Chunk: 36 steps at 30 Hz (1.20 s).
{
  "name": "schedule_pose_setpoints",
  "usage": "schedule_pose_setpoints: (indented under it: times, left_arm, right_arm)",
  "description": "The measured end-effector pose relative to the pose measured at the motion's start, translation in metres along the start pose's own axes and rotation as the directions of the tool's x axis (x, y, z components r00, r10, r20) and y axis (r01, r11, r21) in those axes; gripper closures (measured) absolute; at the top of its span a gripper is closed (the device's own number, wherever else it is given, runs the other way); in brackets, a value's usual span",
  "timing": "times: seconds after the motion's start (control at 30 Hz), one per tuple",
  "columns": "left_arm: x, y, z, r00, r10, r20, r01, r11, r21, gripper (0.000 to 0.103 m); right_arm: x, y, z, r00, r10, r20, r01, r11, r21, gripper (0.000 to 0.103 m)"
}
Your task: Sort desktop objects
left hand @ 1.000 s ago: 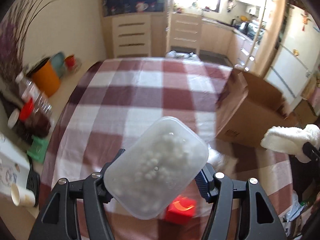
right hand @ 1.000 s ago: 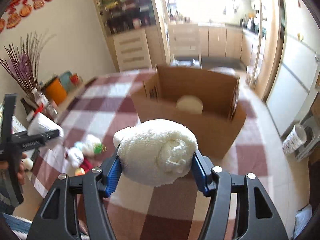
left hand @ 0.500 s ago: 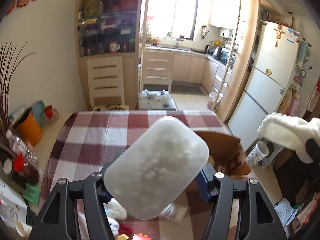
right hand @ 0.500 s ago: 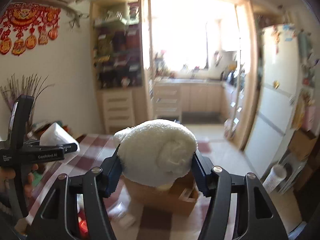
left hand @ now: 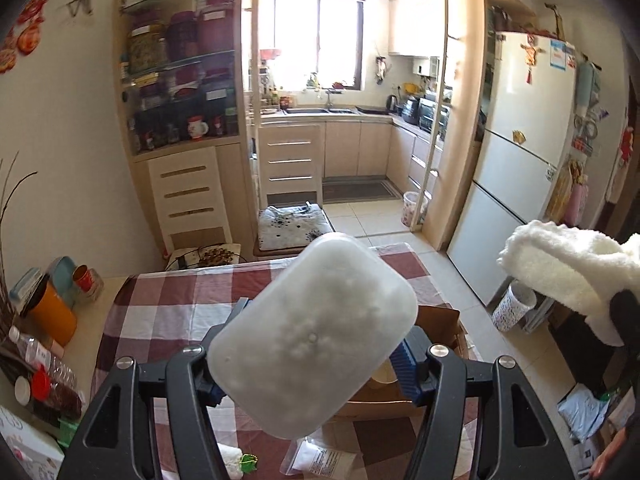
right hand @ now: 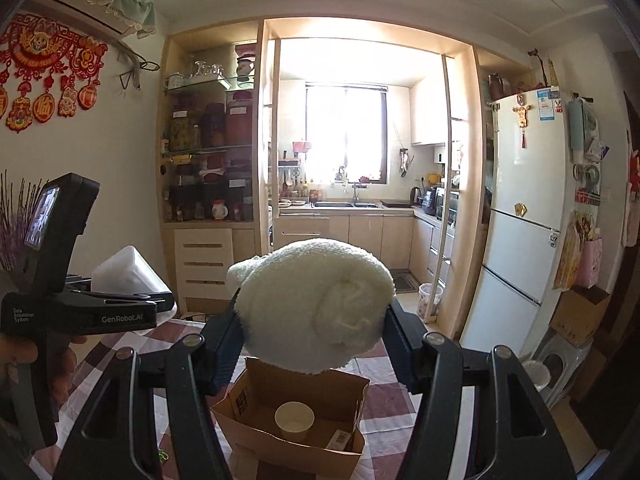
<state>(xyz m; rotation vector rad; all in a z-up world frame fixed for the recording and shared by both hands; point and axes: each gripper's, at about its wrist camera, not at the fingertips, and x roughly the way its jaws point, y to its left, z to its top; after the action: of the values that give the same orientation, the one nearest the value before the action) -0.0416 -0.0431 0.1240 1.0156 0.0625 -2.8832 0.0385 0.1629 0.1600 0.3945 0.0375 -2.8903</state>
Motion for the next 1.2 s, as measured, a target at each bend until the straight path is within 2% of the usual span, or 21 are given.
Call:
schedule_pose_setpoints:
  times: [0.57,1.2]
  left_arm:
    - [0.046,-0.03,0.018,0.998,0.017,-0.065,-0.015,0.999,0.043,0.039]
    - [0.082,-0.041,0.013,0.986,0.038,-0.162,-0.028,0.998,0.06,0.038]
  right_arm:
    - [0.04,-0.027,-0.015,0.997,-0.029,-0.066,0.031,0.999,0.034,0.04]
    - [0.074,-0.036,-0.038,0.987,-0.002,-0.162,0.01,0.999,0.048,0.04]
